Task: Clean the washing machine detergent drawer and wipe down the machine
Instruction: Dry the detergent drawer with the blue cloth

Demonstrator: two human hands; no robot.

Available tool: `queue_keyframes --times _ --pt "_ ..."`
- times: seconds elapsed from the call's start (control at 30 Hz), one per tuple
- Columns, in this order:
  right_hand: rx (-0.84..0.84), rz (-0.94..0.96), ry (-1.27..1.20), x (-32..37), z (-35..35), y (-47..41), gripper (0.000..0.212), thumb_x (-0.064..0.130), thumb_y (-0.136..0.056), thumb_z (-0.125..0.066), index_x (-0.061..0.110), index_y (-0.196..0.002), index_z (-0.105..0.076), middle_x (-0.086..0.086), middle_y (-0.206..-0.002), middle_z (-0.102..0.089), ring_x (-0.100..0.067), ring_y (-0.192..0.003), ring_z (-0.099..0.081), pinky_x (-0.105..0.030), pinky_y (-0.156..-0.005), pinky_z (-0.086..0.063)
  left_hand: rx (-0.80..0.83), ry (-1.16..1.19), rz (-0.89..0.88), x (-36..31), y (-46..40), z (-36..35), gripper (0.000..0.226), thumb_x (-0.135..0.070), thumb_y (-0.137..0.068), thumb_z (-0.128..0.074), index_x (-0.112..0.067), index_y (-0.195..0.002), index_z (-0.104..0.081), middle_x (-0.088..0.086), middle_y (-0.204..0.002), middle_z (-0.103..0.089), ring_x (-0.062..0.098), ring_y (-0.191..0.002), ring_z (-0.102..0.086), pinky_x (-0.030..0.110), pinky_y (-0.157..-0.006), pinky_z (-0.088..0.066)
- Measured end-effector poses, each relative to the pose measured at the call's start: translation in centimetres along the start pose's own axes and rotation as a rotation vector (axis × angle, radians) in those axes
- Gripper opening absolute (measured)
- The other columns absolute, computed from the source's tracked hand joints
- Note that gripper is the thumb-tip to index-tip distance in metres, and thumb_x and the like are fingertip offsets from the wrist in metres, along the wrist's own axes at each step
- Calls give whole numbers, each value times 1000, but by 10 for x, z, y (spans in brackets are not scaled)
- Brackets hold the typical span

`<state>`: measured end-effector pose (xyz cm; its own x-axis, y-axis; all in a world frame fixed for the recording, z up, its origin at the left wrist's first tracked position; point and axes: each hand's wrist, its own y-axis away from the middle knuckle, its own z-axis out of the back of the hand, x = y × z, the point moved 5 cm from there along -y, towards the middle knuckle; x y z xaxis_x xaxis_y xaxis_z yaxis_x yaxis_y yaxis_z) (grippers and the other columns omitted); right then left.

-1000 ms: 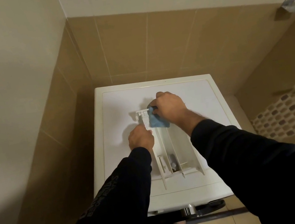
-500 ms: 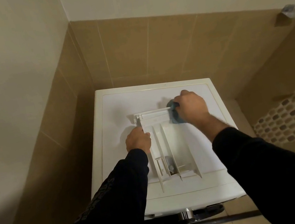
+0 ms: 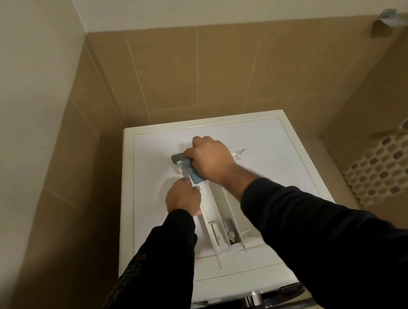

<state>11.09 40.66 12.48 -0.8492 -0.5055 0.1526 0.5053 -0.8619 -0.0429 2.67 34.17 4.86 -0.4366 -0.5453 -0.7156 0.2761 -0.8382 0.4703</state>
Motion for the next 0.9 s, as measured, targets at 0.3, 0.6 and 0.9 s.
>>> queue_keyframes --times 0.3,0.6,0.9 --pt "-64 -339 -9 -112 13 48 22 24 -93 -58 14 -106 -71 -11 -95 -59 -32 -88 -59 -29 -69 -42 16 28 -24 -4 4 2 30 -14 -94 -53 -28 -69 -45 1 -87 -61 32 -80 -70 46 -71 -61" --pt "-378 -444 -287 -108 26 83 11 19 -93 -57 11 -100 -62 -4 -102 -59 -20 -93 -53 -27 -71 -41 26 -22 -45 -7 10 4 18 -11 -91 -42 -14 -75 -47 4 -74 -54 29 -74 -67 31 -58 -57" --pt "-403 -27 -314 -31 33 60 20 -2 -78 -61 8 -93 -70 -5 -88 -70 -21 -83 -57 -25 -78 -36 -19 -208 -170 -34 4 23 19 -19 -92 -50 -6 -78 -51 8 -71 -58 28 -64 -64 28 -53 -52"
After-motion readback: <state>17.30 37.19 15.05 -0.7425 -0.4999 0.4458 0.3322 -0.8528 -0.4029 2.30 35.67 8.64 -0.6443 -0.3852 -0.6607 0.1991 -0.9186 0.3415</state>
